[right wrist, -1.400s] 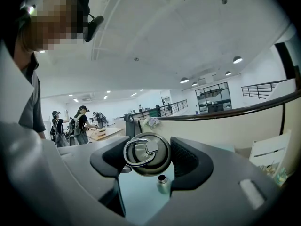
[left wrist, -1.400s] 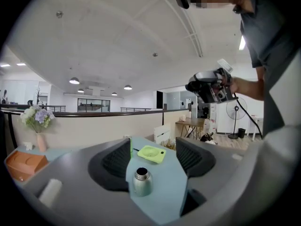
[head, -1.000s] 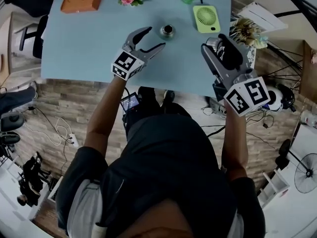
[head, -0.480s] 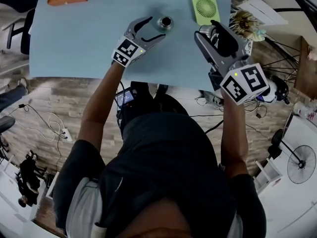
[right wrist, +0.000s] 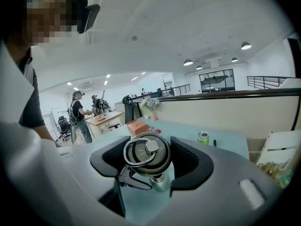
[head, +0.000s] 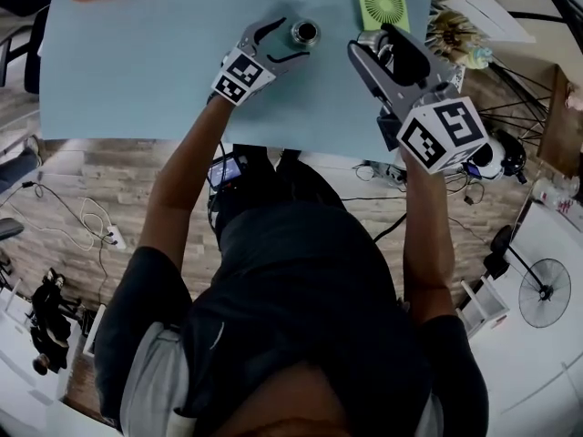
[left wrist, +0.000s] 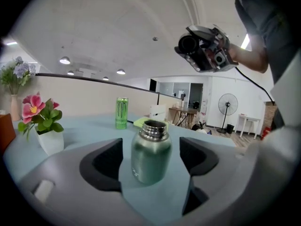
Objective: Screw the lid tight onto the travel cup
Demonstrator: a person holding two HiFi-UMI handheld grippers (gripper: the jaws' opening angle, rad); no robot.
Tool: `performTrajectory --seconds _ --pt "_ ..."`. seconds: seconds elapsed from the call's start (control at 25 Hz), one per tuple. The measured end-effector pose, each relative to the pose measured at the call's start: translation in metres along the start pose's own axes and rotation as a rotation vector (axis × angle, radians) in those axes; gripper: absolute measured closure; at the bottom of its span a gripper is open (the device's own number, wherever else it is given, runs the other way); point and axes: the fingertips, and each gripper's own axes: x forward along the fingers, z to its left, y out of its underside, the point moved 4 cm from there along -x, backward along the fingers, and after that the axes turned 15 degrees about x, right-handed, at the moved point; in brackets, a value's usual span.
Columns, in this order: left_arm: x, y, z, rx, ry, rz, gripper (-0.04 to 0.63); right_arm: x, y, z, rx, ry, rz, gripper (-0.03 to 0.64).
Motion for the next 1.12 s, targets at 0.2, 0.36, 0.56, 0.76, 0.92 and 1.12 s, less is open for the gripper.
performTrajectory --seconds 0.2,0.36,0.56,0.76,0.92,1.12 --pt "0.011 0.002 -0.004 0.031 0.010 -0.007 0.179 0.015 0.010 -0.006 -0.004 0.001 0.034 0.351" --pt "0.020 0.007 -0.006 0.063 0.020 -0.007 0.176 0.029 0.023 -0.012 -0.013 0.002 0.066 0.351" --pt "0.030 0.011 -0.009 0.077 0.027 -0.013 0.176 0.048 0.037 -0.020 -0.035 0.003 0.107 0.350" --pt "0.035 0.013 -0.011 0.086 0.028 -0.024 0.176 0.066 0.051 -0.024 -0.075 -0.001 0.150 0.351" --pt "0.040 0.019 -0.009 0.077 0.026 -0.012 0.176 0.082 0.066 -0.030 -0.106 -0.002 0.194 0.351" --pt "0.038 0.020 -0.007 0.060 0.029 -0.010 0.178 0.098 0.084 -0.031 -0.170 -0.006 0.250 0.350"
